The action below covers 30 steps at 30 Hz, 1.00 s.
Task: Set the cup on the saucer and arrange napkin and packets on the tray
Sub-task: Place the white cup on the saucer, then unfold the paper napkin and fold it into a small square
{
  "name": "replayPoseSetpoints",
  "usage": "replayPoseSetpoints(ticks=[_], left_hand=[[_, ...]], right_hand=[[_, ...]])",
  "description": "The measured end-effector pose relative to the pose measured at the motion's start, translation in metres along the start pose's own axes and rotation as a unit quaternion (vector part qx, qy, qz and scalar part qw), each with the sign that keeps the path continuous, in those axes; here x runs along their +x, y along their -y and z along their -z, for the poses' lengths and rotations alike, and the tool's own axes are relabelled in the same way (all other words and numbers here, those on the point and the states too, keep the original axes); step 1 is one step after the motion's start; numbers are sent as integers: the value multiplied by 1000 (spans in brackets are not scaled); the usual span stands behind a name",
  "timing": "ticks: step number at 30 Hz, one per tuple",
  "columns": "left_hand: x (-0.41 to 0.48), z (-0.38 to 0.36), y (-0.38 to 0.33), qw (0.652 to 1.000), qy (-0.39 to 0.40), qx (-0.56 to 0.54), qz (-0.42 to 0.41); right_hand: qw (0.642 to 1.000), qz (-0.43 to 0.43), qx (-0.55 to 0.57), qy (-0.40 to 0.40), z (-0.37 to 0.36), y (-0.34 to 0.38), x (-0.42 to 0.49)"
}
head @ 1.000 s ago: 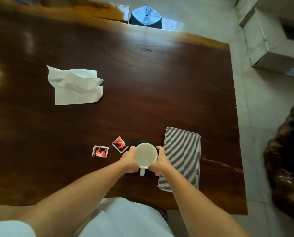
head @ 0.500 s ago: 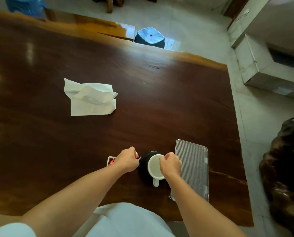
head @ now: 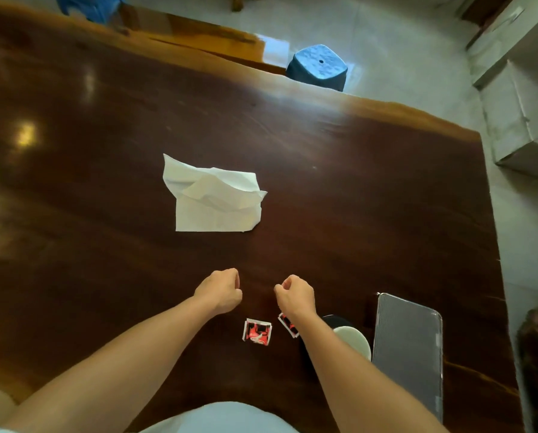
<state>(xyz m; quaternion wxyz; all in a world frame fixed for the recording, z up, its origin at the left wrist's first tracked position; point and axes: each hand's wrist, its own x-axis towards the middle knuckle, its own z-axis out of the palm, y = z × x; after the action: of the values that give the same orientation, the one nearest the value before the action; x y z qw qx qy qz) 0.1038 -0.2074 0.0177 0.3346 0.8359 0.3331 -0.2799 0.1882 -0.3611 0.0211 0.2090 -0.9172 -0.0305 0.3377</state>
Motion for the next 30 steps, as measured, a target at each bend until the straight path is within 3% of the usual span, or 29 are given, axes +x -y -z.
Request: replayPoseSetpoints(ticks=[7, 16, 22, 30], left_hand=[[56, 47, 30, 998, -54, -14, 12], [102, 69, 65, 972, -210, -60, 91], [113, 70, 89, 973, -217, -49, 62], [107, 72, 84, 986, -150, -34, 71]], right_hand=[[999, 37, -20, 20, -17, 65, 54], [987, 129, -97, -9, -29, 100, 102], [972, 178, -150, -17, -41, 105, 114], [996, 75, -38, -9, -34, 115, 109]])
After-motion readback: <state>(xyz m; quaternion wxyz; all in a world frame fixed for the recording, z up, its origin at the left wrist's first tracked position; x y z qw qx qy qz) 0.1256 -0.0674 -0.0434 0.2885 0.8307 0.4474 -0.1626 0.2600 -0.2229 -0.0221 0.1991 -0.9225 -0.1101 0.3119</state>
